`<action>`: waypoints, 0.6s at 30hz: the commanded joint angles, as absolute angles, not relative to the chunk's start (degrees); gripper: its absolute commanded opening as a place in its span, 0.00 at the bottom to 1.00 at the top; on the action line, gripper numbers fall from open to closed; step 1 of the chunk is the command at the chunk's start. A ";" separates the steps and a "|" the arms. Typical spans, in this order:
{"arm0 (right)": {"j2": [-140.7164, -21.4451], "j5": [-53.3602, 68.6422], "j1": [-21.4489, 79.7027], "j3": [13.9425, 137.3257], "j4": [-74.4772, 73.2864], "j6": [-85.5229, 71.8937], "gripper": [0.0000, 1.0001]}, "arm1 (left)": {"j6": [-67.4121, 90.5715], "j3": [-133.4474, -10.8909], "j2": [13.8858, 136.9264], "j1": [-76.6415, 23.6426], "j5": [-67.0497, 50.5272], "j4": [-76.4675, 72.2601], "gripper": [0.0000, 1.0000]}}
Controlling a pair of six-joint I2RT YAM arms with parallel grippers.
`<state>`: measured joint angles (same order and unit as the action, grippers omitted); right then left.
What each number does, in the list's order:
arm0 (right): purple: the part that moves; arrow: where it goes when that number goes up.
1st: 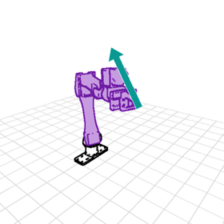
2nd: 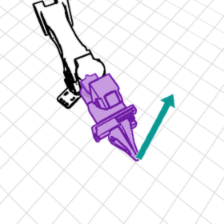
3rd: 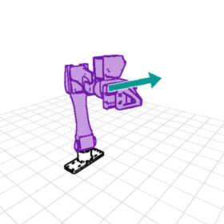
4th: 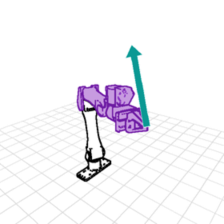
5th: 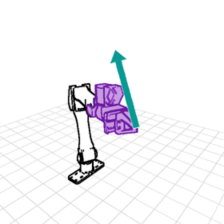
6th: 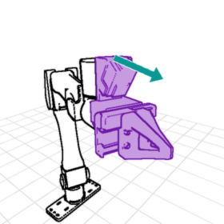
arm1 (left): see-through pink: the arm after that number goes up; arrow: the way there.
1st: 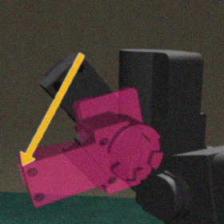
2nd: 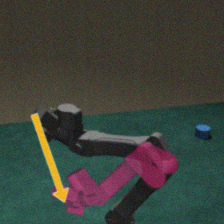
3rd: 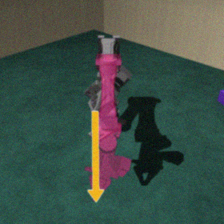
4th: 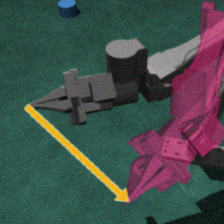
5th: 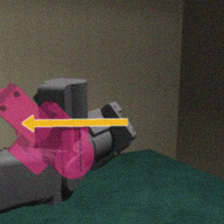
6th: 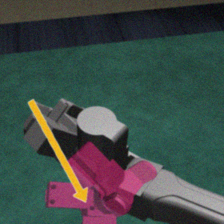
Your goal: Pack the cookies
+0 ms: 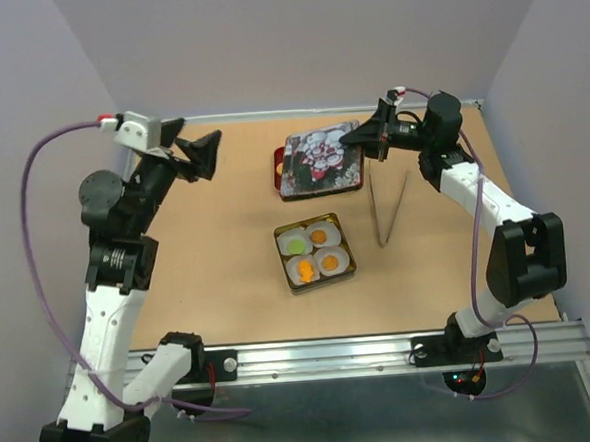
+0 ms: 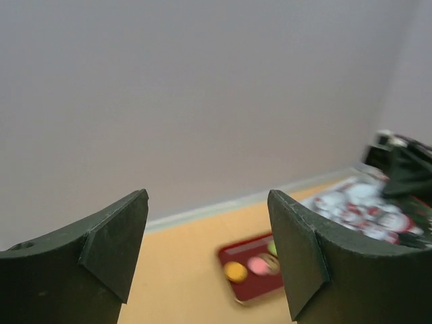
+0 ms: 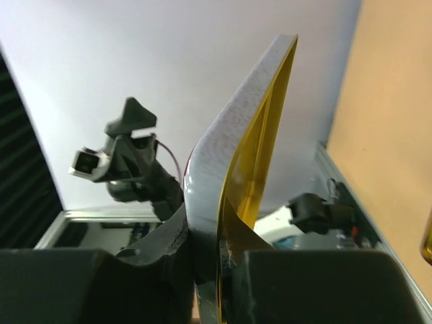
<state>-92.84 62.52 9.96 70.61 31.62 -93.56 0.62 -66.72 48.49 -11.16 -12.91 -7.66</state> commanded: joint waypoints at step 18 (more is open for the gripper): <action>-87.19 73.21 10.63 57.48 6.59 -58.89 0.00 | 37.25 -37.46 61.17 -11.34 -57.30 -20.44 0.85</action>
